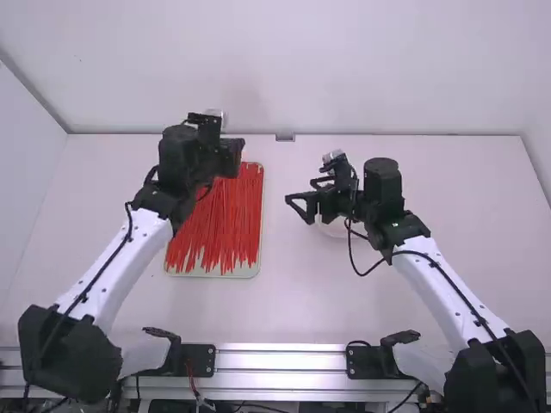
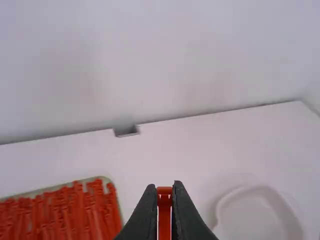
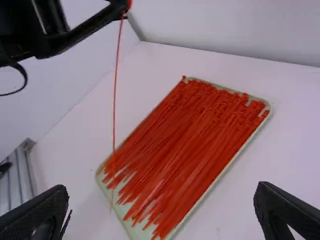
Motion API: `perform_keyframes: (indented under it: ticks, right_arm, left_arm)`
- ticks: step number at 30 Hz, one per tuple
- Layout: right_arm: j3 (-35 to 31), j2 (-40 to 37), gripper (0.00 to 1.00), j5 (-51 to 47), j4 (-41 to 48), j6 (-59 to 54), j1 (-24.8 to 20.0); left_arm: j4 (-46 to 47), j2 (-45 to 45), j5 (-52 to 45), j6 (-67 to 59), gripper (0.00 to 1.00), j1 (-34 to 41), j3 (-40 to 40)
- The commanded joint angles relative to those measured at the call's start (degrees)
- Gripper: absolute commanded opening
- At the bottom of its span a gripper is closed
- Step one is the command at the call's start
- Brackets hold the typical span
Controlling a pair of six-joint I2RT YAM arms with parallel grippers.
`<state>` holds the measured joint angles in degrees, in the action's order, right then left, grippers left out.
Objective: Fasten the cable tie
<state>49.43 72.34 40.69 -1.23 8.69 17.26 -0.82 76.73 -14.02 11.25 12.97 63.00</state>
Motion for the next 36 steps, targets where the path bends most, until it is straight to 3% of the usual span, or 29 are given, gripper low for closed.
perform_keyframes:
  ticks: [1, 7, 10, 16, 27, 30, 36]
  right_arm:
    - [1.6, 0.44, 0.99, 3.28, -0.33, 0.52, 0.52]
    - [1.6, 0.44, 0.99, 2.47, -1.66, 0.5, 3.82]
    - [1.6, 0.44, 0.99, -2.38, -1.86, 3.37, 5.49]
    - [1.6, 0.42, 0.96, -3.91, -2.95, 4.81, 6.4]
    - [1.6, 0.42, 0.79, -3.87, -5.03, 6.56, 5.88]
    - [1.6, 0.42, 0.68, -3.93, -4.96, 6.56, 6.03]
    - [1.6, 0.42, 0.57, -4.76, -5.77, 6.56, 6.05]
  left_arm:
    - [-1.4, -1.05, -6.38, 1.42, 0.02, 0.24, -0.66]
    - [-6.05, -0.66, -8.35, 2.89, 0.02, 3.61, -0.66]
    - [-8.61, -0.66, -8.04, 4.15, 0.02, 6.32, -0.66]
    - [-10.73, -0.68, -8.13, 6.36, 0.02, 9.14, -0.66]
    - [-14.82, -0.68, -11.41, 10.21, 0.02, 11.69, -0.66]
    - [-14.82, -0.66, -11.15, 10.4, 0.02, 11.96, -0.66]
    - [-14.27, -0.66, -10.56, 10.47, 0.02, 12.35, -0.66]
